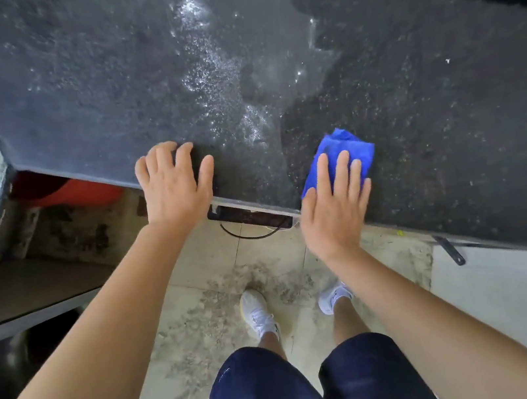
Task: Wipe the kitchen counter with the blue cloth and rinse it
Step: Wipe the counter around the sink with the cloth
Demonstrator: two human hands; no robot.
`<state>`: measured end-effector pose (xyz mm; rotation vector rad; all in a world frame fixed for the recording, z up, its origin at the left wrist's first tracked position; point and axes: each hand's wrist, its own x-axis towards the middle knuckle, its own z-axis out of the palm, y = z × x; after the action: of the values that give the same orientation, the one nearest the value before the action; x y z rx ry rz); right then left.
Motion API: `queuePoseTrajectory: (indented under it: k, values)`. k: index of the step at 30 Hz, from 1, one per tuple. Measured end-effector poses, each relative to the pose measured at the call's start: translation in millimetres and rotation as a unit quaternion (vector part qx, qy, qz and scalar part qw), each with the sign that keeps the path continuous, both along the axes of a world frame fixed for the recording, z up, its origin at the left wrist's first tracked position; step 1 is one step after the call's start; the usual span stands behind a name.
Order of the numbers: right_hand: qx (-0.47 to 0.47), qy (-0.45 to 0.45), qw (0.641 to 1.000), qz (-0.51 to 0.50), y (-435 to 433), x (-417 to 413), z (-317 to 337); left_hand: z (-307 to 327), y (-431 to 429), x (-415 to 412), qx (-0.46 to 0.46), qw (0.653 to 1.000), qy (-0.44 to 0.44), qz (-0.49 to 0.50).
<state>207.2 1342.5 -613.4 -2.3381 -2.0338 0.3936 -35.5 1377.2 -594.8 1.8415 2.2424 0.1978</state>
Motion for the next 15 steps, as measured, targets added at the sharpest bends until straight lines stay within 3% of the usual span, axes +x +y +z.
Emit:
queuePoseTrajectory:
  k: [5, 10, 12, 15]
  values:
    - [-0.003, 0.000, 0.976, 0.219, 7, -102, 0, -7, 2, -49, -0.037, 0.998, 0.032, 0.045]
    - [-0.003, 0.002, 0.929, 0.369, 78, -84, -4, -12, 27, -52, -0.069, 0.997, 0.030, 0.030]
    - [0.002, -0.003, 0.943, 0.333, 105, -52, -5, -16, 42, -44, -0.100, 0.994, 0.032, 0.017]
    - [-0.012, -0.025, 0.985, 0.171, 141, 24, -4, -25, 50, -36, -0.109, 0.992, 0.052, 0.020]
